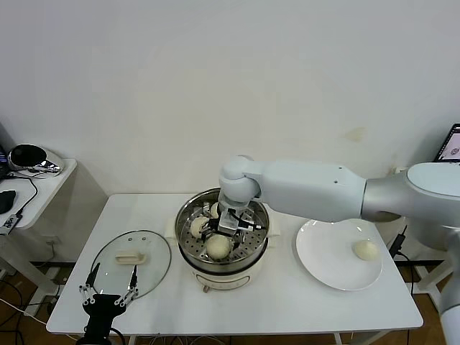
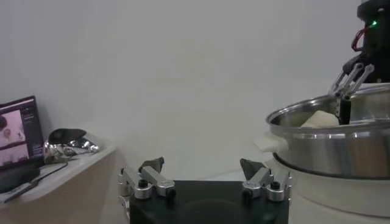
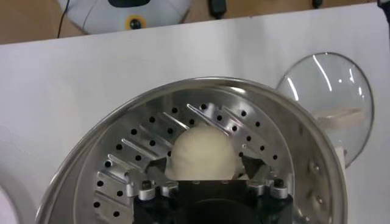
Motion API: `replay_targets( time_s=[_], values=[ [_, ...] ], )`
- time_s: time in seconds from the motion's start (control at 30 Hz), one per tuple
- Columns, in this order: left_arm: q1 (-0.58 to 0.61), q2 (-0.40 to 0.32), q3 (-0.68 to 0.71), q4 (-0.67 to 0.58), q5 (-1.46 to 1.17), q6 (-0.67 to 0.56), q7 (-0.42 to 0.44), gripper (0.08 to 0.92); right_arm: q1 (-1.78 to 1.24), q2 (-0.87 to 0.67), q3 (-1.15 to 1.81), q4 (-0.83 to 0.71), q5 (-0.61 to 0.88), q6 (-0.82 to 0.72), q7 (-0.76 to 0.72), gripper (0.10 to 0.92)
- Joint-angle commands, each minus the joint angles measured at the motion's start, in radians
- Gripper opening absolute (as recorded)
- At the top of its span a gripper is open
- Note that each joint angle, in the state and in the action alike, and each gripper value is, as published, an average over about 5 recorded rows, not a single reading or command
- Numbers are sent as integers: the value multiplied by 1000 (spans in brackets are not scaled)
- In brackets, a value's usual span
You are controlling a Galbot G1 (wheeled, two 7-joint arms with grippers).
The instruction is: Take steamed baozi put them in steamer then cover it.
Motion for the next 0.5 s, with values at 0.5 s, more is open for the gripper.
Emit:
replay_targets(
  time_s=[0.5],
  values=[
    [-16,44,5,5,-5,1,3,823,125,-604,99,128,254,-626,-32,823]
  ],
)
